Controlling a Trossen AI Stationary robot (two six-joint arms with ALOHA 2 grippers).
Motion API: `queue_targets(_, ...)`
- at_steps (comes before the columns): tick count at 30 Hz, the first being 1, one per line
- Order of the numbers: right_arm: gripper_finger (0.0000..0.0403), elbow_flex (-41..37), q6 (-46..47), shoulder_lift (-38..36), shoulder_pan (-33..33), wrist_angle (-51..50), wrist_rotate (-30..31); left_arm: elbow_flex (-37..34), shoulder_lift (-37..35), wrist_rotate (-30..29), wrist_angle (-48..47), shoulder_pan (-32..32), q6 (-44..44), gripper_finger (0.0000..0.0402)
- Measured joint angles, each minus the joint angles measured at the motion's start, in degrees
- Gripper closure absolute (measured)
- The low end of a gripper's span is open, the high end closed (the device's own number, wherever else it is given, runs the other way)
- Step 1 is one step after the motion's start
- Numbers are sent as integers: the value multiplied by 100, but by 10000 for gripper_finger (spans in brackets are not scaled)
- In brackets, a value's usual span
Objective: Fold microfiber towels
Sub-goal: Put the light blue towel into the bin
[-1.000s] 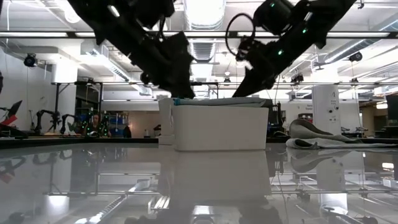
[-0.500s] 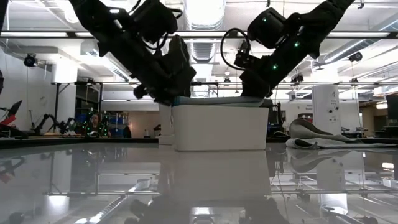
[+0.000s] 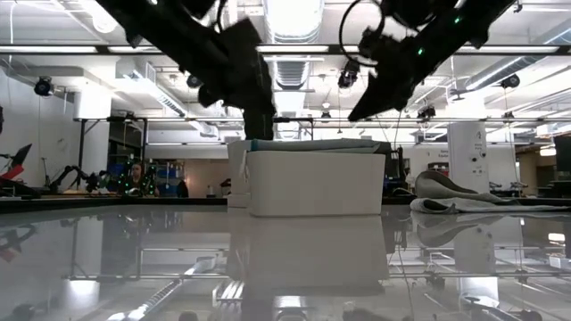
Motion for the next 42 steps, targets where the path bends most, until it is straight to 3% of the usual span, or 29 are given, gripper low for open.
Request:
queue_targets(4,394,-53,127,-206,308,-36,-529,-103,-166,1397,-28,-203,498,400)
queue_targets(6,394,-69,184,-208,468,-26,-615,-186,-144,1615,-34,-305,557,400)
queue_targets(12,394,-205,399,63,678,20,-608,-337,213,1602,260,-341,385,400)
queue_targets(25,394,-352,461,802,482,322,-296,-374,551,1503,358,-332,200,400)
queue_targets(35,394,-354,360,493,469,255,-250,-337,487,1508,242,-345,64,400)
queue_targets(42,394,-354,257,74,401,266,-245,-304,-29,1510,218,-355,339,400)
